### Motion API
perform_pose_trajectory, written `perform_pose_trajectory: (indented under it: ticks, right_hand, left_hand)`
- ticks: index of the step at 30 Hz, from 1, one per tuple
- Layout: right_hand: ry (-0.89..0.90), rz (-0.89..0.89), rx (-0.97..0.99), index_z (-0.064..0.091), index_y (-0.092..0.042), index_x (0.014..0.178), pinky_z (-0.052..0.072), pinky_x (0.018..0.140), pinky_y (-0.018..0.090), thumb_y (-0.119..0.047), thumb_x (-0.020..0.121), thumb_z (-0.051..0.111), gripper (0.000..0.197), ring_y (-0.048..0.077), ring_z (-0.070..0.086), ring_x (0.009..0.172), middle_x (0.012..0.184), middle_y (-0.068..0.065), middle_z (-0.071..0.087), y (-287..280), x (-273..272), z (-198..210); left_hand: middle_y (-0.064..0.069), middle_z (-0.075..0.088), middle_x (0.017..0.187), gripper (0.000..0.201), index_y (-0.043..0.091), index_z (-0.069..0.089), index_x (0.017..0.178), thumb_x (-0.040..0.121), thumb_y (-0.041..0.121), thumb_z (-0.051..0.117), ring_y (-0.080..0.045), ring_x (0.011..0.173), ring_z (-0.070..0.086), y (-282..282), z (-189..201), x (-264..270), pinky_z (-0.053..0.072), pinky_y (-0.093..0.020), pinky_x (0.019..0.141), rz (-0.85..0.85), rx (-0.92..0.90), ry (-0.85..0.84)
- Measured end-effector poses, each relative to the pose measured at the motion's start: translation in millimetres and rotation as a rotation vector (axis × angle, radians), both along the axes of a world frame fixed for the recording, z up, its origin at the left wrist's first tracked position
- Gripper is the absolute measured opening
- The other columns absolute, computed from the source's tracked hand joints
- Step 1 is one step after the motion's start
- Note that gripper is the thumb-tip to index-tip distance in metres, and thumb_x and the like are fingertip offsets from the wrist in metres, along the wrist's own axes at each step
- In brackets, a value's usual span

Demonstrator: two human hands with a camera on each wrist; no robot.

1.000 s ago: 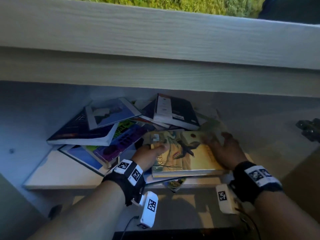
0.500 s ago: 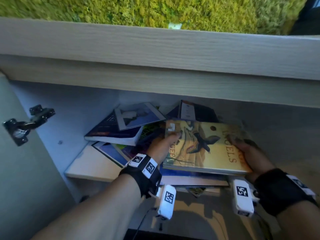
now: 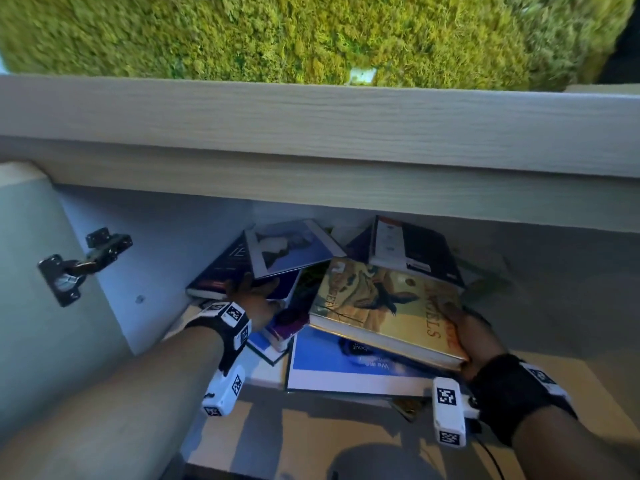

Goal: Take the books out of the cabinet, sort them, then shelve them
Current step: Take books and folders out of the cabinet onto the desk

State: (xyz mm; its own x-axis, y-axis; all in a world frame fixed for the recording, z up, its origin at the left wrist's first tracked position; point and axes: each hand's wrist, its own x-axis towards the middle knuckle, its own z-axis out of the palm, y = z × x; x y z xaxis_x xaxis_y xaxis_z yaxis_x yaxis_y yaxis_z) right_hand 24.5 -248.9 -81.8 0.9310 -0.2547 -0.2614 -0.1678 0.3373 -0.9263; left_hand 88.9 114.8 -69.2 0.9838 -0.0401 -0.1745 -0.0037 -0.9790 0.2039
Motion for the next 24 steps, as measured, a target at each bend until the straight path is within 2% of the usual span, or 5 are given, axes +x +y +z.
perform_pose_trajectory:
  ticks: [5,12,17,21,24]
  right_hand:
    - [-0.072,0.003,0.066,0.062,-0.017,0.11,0.061,0.051,0.036,-0.028,0.098,0.061,0.016,0.025,0.073,0.058,0.081,0.013,0.075,-10.8,-20.9,1.8]
    - [-0.134,0.014,0.167,0.059,-0.018,0.124,0.061,0.052,0.036,-0.035,0.097,0.061,0.032,0.023,0.075,0.063,0.086,0.01,0.077,-12.5,-21.4,30.4]
    - [-0.08,0.005,0.174,0.06,-0.015,0.132,0.059,0.088,0.056,-0.039,0.101,0.055,0.04,0.033,0.073,0.097,0.115,0.016,0.074,27.5,13.7,46.8]
    - [-0.04,0.02,0.049,0.063,-0.015,0.127,0.061,0.081,0.053,-0.045,0.101,0.054,0.041,0.036,0.071,0.102,0.116,0.017,0.074,63.8,26.5,41.2]
    - [0.094,0.212,-0.108,0.065,-0.019,0.1,0.051,0.065,0.036,-0.054,0.097,0.055,0.036,0.027,0.062,0.073,0.087,0.012,0.068,67.4,14.3,32.9]
  left_hand:
    - [0.0,0.012,0.169,0.047,0.037,0.04,0.148,0.102,0.042,0.032,-0.042,0.153,0.004,-18.5,-11.1,-29.7,0.008,-0.066,0.119,-0.171,0.068,-0.059]
    - [-0.006,-0.011,0.169,0.072,0.045,0.002,0.157,0.096,0.064,0.036,-0.05,0.15,-0.011,-70.7,-6.6,-109.9,0.012,-0.06,0.123,-0.22,0.073,0.074]
    - [-0.007,0.035,0.157,0.045,0.034,0.05,0.141,0.098,0.046,0.045,-0.037,0.146,0.029,-94.0,26.5,-150.7,0.035,-0.048,0.116,-0.369,-0.096,0.112]
    - [0.0,0.07,0.105,0.025,0.019,0.075,0.094,0.097,0.027,0.051,-0.02,0.101,0.063,-46.4,34.9,-111.8,0.051,-0.033,0.088,-0.009,-0.522,-0.277]
    - [-0.007,0.066,0.106,0.053,0.016,0.067,0.101,0.086,0.064,0.051,-0.035,0.109,0.06,-3.6,24.9,-78.3,0.05,-0.039,0.089,0.319,-0.616,-0.23]
